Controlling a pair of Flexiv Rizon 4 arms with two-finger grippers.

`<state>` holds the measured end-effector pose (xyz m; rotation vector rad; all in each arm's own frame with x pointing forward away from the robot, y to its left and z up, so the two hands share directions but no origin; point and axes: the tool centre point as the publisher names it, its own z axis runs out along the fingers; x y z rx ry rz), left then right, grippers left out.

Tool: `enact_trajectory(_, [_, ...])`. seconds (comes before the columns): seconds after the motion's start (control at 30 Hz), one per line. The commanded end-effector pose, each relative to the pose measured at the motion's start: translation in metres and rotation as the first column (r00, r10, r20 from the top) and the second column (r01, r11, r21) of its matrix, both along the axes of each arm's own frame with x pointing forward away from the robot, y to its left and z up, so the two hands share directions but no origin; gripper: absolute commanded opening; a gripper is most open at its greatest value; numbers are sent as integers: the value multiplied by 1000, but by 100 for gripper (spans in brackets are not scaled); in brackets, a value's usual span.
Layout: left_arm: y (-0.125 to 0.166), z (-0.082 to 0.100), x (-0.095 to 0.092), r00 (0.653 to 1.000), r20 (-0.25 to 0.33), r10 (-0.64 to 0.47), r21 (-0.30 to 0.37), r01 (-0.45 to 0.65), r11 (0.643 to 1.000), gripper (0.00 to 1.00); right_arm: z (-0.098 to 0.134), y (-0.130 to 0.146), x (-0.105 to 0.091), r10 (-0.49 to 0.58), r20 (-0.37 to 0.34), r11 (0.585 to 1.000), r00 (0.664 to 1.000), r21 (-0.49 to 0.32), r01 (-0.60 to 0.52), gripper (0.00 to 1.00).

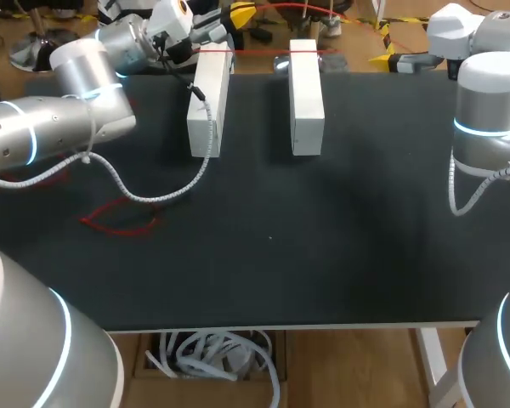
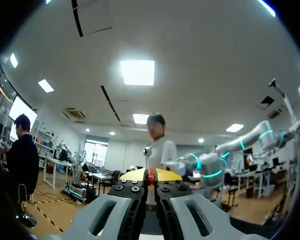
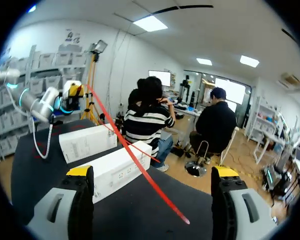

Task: Grab the tape and strap the tape.

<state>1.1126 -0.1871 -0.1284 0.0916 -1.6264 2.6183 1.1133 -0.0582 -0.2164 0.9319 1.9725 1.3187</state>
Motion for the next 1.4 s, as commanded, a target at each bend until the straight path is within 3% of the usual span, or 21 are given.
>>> enact_trajectory(0.03, [0,-1,1,1000,1,-3,-2,3,1000,0,4,6,-14,-142,-115,980,983,121,156,100])
enact_trajectory(0.2, [0,-1,1,1000,1,-3,-2,3,1000,0,-2,4,-34,-304,-353,867,885,282,411,100])
enact_trajectory(0.3, [0,-1,1,1000,1,-3,-2,3,1000,0,3,8,-44,-312,-419,810,853,352,469,100])
enact_trajectory(0.4, [0,-1,1,1000,1,-3,-2,3,1000,0,5,8,-49,-309,-503,711,808,441,547,100])
enact_trajectory(0.47, [0,-1,1,1000,1,-3,-2,3,1000,0,6,8,-50,-318,-526,668,789,466,580,100])
enact_trajectory(0.6, [0,-1,1,1000,1,-3,-2,3,1000,0,6,9,-50,-302,-610,514,733,543,664,100])
enact_trajectory(0.63, [0,-1,1,1000,1,-3,-2,3,1000,0,7,10,-51,-280,-598,470,751,597,650,100])
enact_trajectory(0.67, [0,-1,1,1000,1,-3,-2,3,1000,0,10,11,-51,-271,-569,494,776,610,620,100])
enact_trajectory(0.7, [0,-1,1,1000,1,-3,-2,3,1000,0,11,14,-52,-261,-526,589,809,578,565,100])
enact_trajectory(0.73, [0,-1,1,1000,1,-3,-2,3,1000,0,11,16,-51,-257,-470,656,844,557,510,100])
enact_trajectory(0.77, [0,-1,1,1000,1,-3,-2,3,1000,0,12,18,-49,-228,-400,769,888,485,416,100])
enact_trajectory(1.23, [0,-1,1,1000,1,-3,-2,3,1000,0,12,18,-49,-228,-400,769,888,485,416,100])
enact_trajectory(1.27, [0,-1,1,1000,1,-3,-2,3,1000,0,15,23,-48,-240,-422,718,874,528,453,100])
enact_trajectory(1.4, [0,-1,1,1000,1,-3,-2,3,1000,0,20,33,-49,-294,-534,438,792,662,609,100])
